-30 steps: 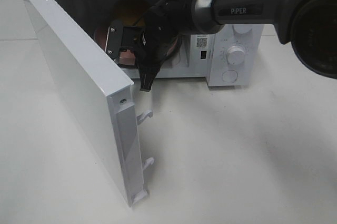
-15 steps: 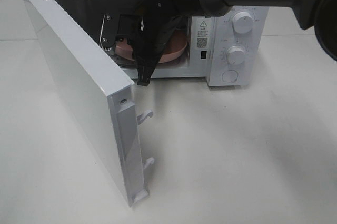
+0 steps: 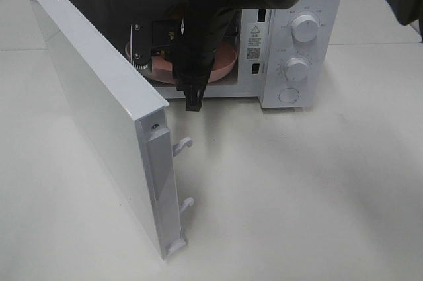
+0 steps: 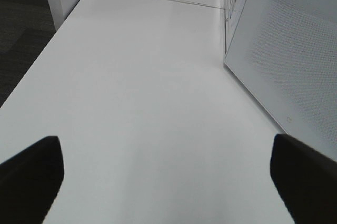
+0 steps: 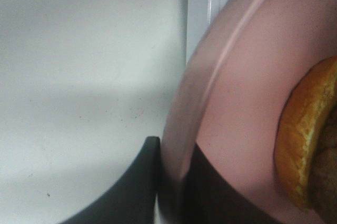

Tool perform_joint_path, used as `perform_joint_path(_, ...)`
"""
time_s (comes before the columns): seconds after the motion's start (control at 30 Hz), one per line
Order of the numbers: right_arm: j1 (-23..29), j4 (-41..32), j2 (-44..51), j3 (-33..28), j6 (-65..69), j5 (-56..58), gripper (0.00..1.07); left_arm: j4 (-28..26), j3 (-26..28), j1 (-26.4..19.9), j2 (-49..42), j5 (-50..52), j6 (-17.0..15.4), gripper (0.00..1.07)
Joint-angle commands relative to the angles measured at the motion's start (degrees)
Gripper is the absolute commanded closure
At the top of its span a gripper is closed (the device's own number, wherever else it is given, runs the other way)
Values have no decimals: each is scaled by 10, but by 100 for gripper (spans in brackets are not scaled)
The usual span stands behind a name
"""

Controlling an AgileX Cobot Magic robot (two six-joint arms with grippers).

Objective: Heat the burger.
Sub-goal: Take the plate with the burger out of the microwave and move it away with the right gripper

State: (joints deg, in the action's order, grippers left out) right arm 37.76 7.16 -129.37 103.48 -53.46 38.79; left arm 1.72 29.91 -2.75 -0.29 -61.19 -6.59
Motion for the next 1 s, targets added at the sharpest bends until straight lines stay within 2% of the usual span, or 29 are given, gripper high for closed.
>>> perform_joint_path(0.03, -2, 1, 30, -28, -22, -6, 107, 0, 1, 0, -2, 1, 0, 6)
perform_joint_path(0.17, -3, 1, 48, -56, -53, -23, 107, 0, 1, 0, -2, 1, 0, 6)
perform_joint_path(0.47, -17, -65, 99, -116, -201, -54, 107, 0, 1, 0, -2, 1, 0, 6)
perform_joint_path(0.83, -18, -75, 158, -186, -232, -115, 107, 0, 1, 0, -2, 1, 0, 6)
perform_joint_path(1.0, -18, -86, 194, -248, -256, -136, 107, 0, 1, 0, -2, 1, 0, 6)
